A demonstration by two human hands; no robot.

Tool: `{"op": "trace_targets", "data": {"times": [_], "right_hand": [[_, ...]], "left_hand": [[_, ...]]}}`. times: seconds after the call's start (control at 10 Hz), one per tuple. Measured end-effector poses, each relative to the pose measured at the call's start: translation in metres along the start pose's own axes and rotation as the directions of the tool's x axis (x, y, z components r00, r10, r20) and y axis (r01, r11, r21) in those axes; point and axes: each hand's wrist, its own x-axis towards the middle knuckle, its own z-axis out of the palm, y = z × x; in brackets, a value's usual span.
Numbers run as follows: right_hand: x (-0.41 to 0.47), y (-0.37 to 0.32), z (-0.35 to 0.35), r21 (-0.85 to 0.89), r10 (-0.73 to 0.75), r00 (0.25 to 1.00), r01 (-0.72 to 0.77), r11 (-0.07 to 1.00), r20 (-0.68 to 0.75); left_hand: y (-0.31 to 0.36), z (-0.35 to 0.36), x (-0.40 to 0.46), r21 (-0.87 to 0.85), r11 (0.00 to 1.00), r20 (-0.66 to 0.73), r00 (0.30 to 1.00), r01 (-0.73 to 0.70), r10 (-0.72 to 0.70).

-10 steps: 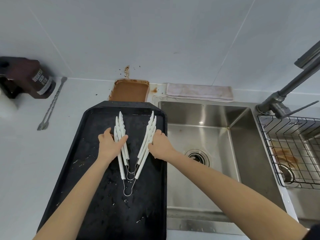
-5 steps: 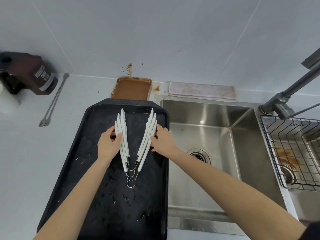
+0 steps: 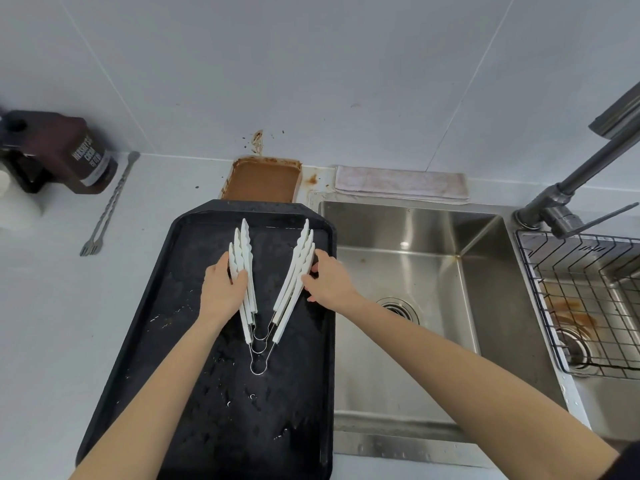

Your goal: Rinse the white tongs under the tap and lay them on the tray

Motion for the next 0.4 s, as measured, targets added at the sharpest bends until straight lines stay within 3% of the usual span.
{"op": "trace_targets", "data": {"times": [0.2,0.4], "right_hand": [[-0.003,0.003,-0.007,-0.077,-0.042,0.999,0.04,0.996,-0.025],[-0.014,0.001,-0.04,-0.234,-0.036,0.999,0.033,0.972,-0.006]], "left_hand": [[0.013,0.001,-0.005,0.213,0.975,0.006,0.997,0.069,-0.071],[0.041,-0.002,-0.008,0.369,0.929,0.003,0.999,-0.037,0.038]]}}
